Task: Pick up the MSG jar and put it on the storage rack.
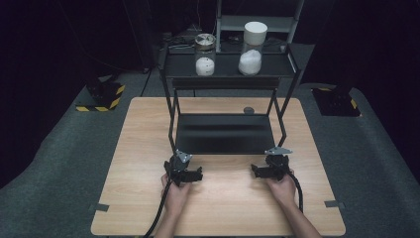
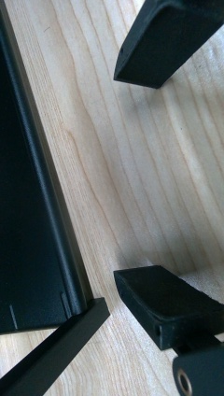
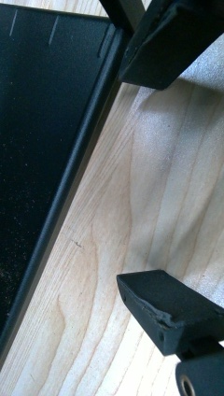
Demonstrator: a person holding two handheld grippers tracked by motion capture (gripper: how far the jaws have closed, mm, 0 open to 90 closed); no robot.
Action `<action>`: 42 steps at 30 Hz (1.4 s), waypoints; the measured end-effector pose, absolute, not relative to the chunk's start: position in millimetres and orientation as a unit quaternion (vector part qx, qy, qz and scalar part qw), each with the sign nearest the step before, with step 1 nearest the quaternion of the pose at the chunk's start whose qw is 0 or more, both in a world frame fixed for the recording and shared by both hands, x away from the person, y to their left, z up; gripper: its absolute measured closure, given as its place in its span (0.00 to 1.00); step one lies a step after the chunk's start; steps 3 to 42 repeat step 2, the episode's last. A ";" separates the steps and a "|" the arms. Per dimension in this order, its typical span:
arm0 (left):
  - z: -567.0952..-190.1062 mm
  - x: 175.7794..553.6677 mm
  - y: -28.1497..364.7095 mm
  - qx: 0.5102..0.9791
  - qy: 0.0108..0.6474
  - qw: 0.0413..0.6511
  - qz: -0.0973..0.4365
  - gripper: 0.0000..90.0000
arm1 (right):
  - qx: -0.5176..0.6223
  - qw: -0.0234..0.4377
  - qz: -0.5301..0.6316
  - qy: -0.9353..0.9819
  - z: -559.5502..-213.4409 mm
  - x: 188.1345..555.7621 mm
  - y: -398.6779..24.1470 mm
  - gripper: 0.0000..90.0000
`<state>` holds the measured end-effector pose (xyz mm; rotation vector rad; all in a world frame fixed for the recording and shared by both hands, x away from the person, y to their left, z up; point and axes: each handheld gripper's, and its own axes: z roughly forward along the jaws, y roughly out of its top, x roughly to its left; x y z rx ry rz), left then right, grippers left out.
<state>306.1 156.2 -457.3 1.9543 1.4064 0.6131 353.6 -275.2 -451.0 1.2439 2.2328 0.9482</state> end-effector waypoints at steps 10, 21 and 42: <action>-457.3 306.2 156.0 0.744 0.536 0.322 0.234 0.06 | 0.446 0.206 0.340 0.801 -451.1 353.6 -275.2 0.04; -457.3 306.2 156.0 0.744 0.536 0.322 0.234 0.06 | 0.446 0.206 0.340 0.801 -451.1 353.6 -275.2 0.04; -457.3 306.2 156.0 0.744 0.536 0.322 0.234 0.06 | 0.446 0.206 0.340 0.801 -451.1 353.6 -275.2 0.04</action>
